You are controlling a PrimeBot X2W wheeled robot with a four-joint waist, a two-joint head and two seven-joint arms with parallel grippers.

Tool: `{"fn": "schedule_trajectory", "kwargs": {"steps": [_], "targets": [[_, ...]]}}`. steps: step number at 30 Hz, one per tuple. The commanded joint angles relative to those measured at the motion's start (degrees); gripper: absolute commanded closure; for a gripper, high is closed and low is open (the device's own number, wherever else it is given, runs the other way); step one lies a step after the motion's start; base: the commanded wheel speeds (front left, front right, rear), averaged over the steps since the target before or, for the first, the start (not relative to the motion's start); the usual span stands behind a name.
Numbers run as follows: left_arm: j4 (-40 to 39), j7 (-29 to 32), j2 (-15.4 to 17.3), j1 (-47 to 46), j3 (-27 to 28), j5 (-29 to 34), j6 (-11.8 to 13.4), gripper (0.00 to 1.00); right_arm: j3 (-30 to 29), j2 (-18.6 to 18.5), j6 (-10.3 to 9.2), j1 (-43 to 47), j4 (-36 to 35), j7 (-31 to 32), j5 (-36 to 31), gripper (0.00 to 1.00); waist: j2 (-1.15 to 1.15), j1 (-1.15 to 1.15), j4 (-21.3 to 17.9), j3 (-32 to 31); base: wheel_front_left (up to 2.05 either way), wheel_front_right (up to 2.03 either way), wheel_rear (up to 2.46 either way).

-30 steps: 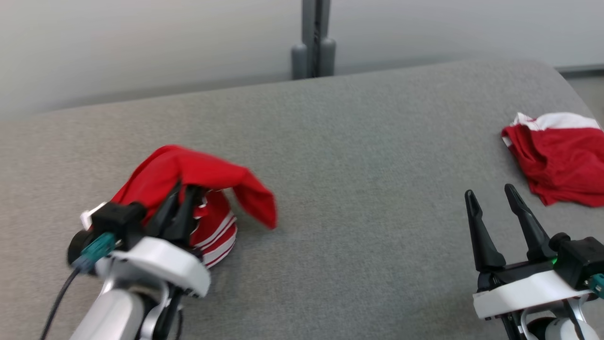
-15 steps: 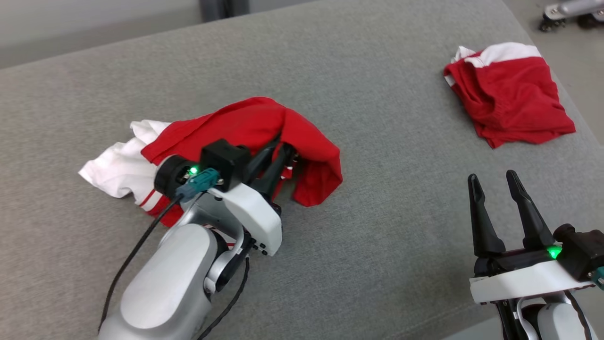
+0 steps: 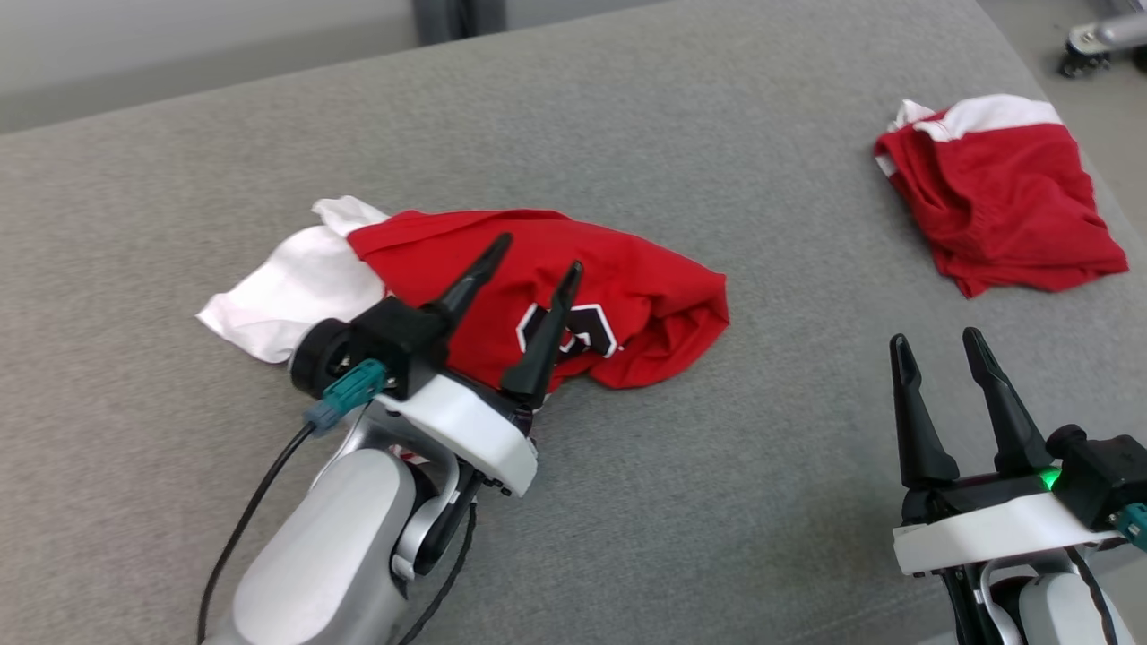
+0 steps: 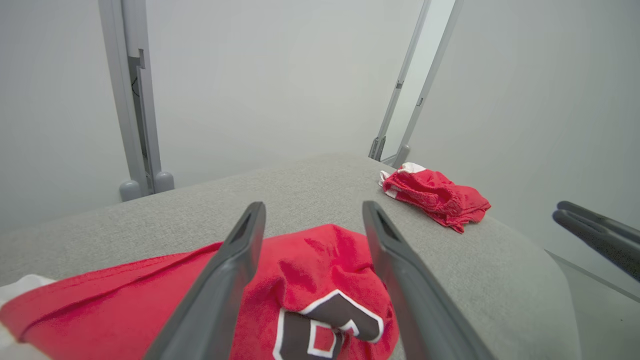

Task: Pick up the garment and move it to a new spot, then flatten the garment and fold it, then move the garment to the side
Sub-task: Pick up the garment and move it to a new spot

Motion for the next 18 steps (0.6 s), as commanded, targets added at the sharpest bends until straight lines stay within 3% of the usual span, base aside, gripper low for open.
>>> {"fn": "schedule_trajectory", "kwargs": {"steps": [1, 9, 18], "targets": [[-1.33, -1.57, 0.62, 1.32, 1.32, -0.1, 1.23, 0.0, -0.41, -0.21, 0.01, -0.21, -0.23, 0.51, -0.62, 0.0, 0.0, 0.0, 3.05, -2.56, 0.0, 0.0, 0.0], [-3.69, -6.37, 3.6, 6.58, 7.91, -2.52, 5.28, 0.0, -1.03, -0.22, 0.01, 1.51, -2.06, 3.59, -2.72, 0.0, 0.0, 0.0, 9.37, -6.78, 0.0, 0.0, 0.0], [-4.16, -9.13, 8.58, 14.37, 15.83, -6.56, 4.66, 0.0, -1.39, -0.21, 0.01, 3.81, -3.82, 6.33, -3.82, 0.0, 0.0, 0.0, 14.31, -10.42, 0.0, 0.0, 0.0]]}}
